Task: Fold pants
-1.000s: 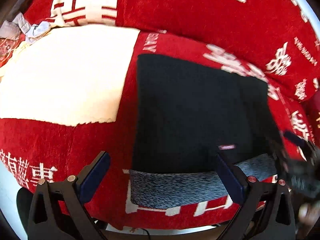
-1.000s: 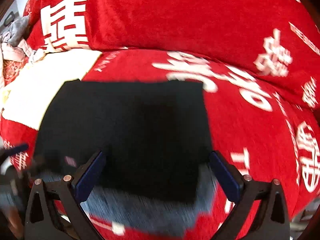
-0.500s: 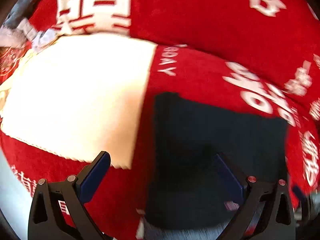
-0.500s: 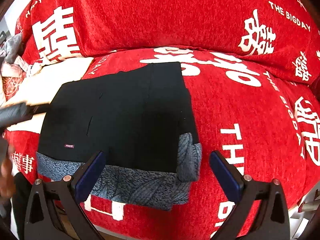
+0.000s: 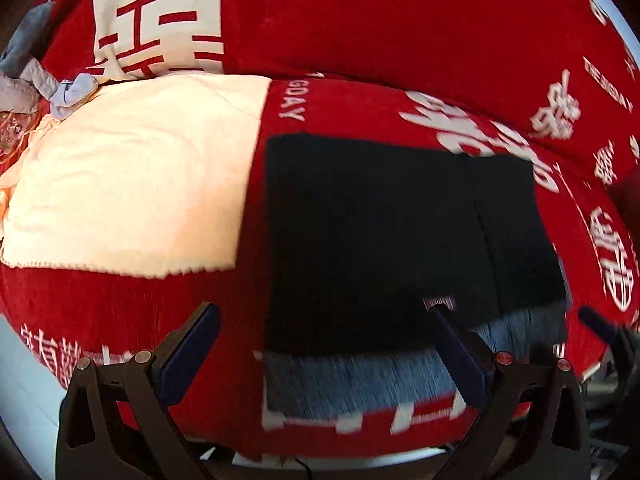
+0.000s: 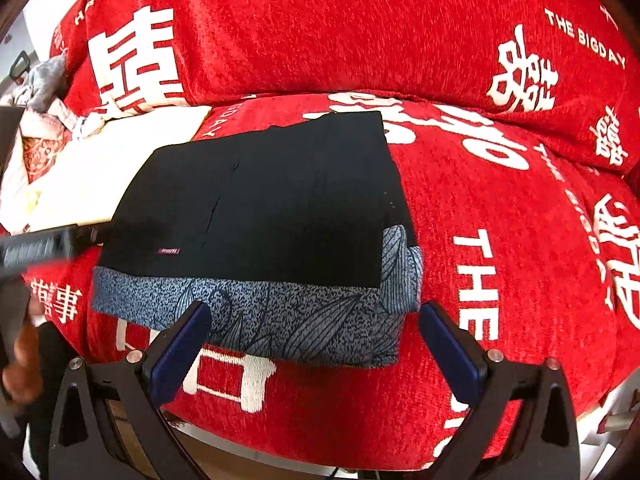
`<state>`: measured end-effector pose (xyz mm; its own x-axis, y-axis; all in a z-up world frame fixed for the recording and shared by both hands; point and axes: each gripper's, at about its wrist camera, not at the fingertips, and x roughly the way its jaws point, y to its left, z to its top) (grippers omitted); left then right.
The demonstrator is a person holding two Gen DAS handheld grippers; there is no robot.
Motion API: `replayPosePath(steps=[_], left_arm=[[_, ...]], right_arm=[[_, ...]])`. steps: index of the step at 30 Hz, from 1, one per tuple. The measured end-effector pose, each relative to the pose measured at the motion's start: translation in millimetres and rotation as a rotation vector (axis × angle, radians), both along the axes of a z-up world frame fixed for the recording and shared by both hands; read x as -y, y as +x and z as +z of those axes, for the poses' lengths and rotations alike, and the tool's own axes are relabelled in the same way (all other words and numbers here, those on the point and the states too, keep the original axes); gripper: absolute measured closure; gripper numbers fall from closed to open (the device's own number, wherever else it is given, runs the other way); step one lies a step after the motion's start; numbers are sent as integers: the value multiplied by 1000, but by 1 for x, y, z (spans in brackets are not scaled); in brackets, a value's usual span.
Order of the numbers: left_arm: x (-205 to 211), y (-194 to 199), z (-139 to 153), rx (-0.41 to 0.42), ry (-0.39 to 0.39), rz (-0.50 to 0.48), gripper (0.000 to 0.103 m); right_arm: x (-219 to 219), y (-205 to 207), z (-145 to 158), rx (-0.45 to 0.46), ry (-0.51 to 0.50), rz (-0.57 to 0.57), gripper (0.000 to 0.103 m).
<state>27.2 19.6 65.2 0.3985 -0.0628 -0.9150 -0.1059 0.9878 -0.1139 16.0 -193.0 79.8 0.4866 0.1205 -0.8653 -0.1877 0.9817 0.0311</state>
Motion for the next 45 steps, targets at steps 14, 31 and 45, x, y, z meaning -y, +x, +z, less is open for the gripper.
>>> replayPosePath(steps=[14, 31, 45], left_arm=[[9, -25, 5, 25, 52, 8, 0], [20, -33, 3, 20, 62, -7, 0], [18, -29, -3, 6, 70, 16, 0]], right_arm=[[-9, -2, -6, -29, -59, -15, 0], [-15, 8, -7, -56, -91, -28, 0], [-19, 12, -13, -75, -106, -24, 0]])
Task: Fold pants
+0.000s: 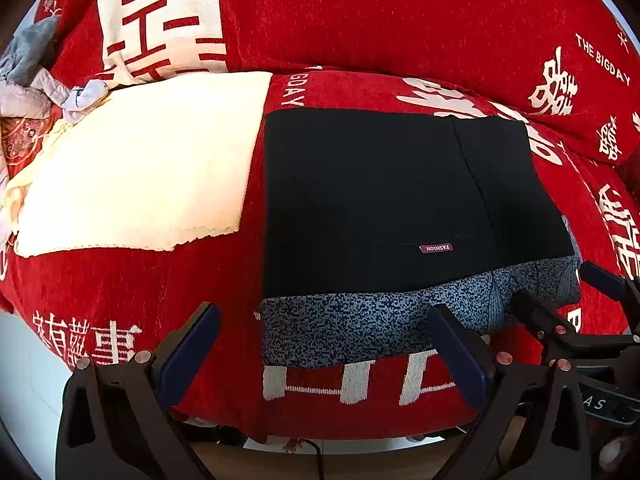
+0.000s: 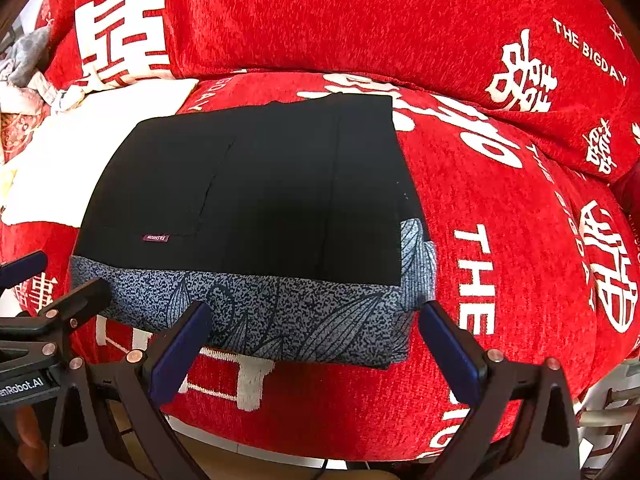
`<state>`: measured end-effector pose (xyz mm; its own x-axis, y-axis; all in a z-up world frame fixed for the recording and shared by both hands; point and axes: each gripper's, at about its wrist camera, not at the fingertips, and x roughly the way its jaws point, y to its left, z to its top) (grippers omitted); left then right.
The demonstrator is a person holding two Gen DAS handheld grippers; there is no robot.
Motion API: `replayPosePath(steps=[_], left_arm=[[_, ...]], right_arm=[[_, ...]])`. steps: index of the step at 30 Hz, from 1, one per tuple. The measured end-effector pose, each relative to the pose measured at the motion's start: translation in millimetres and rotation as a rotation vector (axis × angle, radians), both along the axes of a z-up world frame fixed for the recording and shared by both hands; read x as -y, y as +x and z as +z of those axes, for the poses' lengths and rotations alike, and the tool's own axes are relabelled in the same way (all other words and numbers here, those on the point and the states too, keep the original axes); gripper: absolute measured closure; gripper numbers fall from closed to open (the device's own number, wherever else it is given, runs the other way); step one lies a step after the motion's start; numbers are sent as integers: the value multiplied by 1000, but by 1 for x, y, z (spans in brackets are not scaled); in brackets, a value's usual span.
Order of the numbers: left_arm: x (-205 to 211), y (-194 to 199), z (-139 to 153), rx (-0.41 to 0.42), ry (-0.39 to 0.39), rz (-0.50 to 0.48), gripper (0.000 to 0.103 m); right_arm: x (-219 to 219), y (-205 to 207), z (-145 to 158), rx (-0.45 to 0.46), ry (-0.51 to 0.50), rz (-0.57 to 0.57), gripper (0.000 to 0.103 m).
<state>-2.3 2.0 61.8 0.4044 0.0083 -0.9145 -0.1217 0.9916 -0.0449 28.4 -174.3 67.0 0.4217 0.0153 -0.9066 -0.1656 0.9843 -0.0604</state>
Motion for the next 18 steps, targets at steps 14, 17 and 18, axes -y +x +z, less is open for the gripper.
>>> replayPosePath(steps=[14, 17, 18], left_arm=[[-5, -3, -4, -3, -16, 32, 0], [-7, -3, -5, -14, -32, 39, 0], [-8, -3, -6, -21, -37, 40, 0]], right_arm=[[-3, -1, -3, -19, 0, 6, 0], [-2, -1, -3, -19, 1, 6, 0], [-2, -1, -2, -20, 1, 5, 0]])
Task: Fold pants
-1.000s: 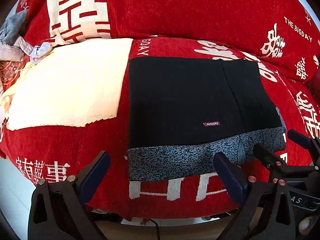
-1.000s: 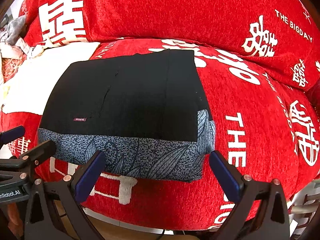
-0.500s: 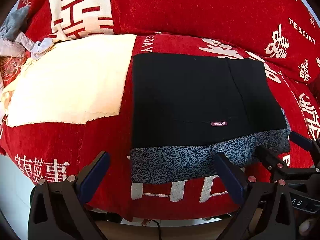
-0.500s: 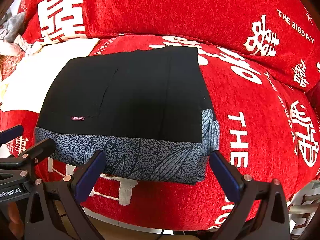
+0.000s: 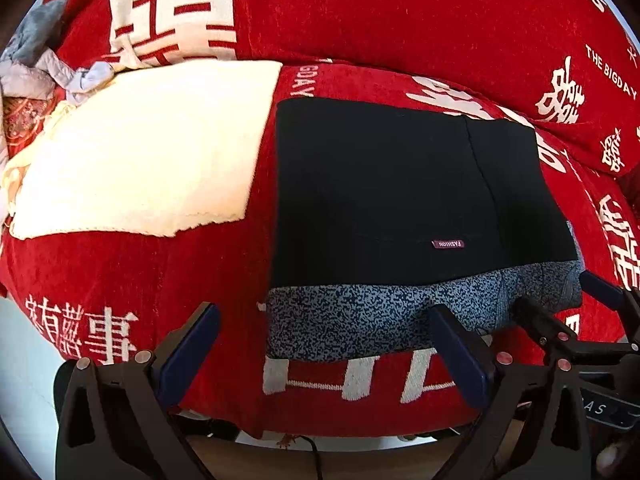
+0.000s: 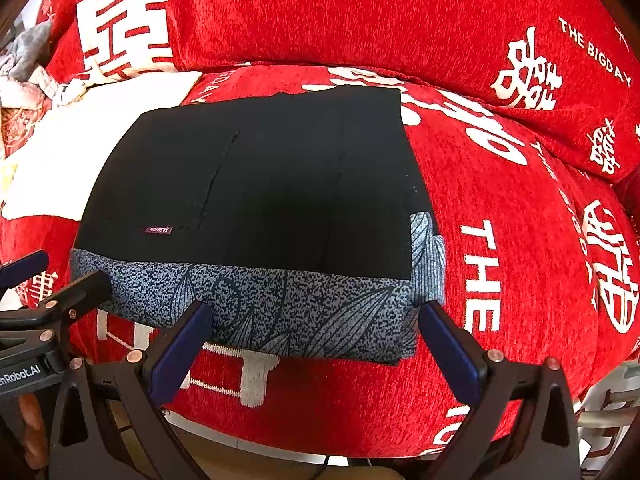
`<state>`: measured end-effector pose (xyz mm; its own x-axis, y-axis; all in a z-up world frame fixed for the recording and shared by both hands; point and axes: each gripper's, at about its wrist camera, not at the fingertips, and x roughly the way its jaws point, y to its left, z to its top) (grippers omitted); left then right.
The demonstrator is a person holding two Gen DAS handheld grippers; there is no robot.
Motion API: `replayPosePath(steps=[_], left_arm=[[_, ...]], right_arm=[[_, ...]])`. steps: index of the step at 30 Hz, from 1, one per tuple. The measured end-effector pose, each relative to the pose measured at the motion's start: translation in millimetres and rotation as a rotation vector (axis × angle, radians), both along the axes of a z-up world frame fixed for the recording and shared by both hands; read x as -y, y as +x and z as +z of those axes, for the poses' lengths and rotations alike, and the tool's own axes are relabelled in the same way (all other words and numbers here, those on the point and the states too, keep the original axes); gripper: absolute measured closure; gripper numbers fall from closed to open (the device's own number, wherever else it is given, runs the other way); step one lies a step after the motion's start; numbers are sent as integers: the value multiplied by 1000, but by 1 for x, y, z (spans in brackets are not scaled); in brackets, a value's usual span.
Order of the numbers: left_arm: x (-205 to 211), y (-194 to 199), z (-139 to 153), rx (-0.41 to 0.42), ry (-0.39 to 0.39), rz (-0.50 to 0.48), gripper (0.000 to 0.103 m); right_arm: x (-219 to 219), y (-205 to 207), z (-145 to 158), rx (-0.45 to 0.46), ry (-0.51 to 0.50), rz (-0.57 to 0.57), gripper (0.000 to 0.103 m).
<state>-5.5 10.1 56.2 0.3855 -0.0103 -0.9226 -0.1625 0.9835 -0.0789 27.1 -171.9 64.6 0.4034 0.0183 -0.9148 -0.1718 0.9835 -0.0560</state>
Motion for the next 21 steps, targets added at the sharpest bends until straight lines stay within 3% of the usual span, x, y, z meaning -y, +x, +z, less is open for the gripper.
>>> replayPosePath(steps=[10, 21], left_arm=[[6, -4, 5, 9, 53, -8, 0], [7, -9, 7, -2, 50, -2, 0]], right_arm=[[-2, -3, 2, 4, 1, 0, 0], [-1, -7, 8, 18, 8, 0, 0]])
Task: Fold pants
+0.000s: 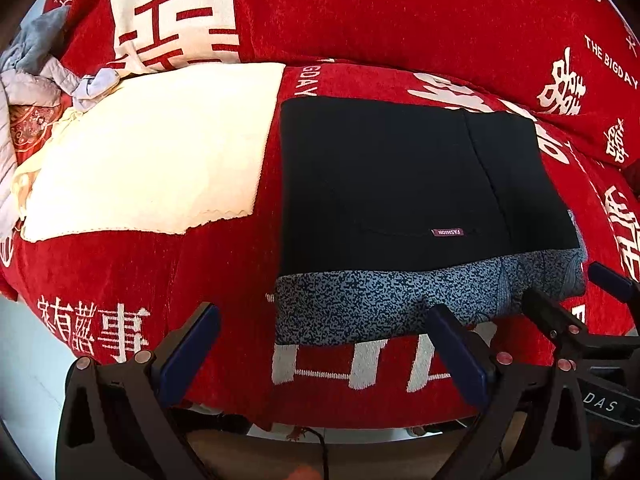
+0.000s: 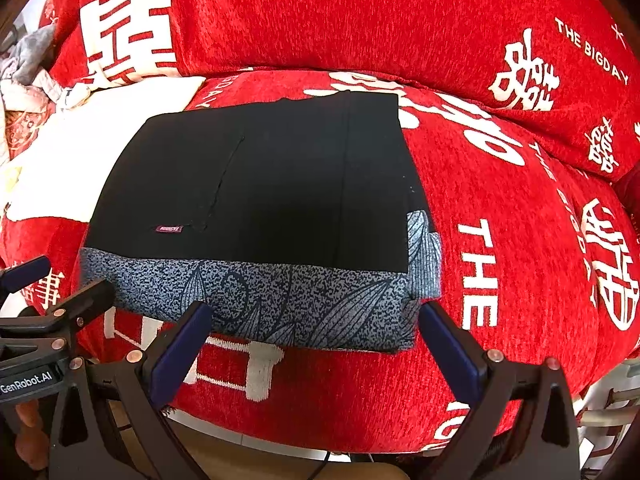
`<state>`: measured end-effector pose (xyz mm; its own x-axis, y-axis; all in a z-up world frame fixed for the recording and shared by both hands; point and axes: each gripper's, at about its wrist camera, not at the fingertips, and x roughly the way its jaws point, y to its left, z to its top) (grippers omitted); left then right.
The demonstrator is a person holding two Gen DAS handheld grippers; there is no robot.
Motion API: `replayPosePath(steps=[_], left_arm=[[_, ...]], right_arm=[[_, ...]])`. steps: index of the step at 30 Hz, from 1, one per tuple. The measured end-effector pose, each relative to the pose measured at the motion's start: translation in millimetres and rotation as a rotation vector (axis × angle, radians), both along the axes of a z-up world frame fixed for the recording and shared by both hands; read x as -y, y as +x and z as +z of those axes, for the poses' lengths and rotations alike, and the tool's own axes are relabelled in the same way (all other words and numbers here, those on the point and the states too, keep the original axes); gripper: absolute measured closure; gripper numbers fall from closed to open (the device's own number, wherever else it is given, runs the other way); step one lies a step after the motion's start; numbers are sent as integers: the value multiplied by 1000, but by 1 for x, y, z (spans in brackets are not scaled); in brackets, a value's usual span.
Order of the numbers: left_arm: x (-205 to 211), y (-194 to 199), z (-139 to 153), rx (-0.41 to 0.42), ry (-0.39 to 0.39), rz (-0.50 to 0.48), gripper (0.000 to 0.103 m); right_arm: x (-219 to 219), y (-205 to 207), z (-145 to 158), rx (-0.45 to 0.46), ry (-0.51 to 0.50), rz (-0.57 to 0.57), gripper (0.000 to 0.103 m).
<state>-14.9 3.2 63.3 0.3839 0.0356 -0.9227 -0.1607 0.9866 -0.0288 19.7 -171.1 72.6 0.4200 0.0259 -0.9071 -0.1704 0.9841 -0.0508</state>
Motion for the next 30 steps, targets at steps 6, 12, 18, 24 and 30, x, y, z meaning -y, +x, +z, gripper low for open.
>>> replayPosePath(steps=[6, 12, 18, 24, 30], left_arm=[[1, -1, 1, 0, -4, -1, 0], [1, -3, 3, 3, -8, -2, 0], [0, -3, 3, 1, -16, -2, 0], [-1, -3, 3, 7, -18, 0, 0], [-2, -4, 3, 7, -20, 1, 0]], right_arm=[[1, -1, 3, 7, 3, -2, 0], [2, -1, 5, 12, 4, 3, 0], [1, -1, 7, 15, 0, 5, 0], [-2, -1, 8, 20, -4, 11, 0], [-3, -1, 9, 25, -8, 14, 0]])
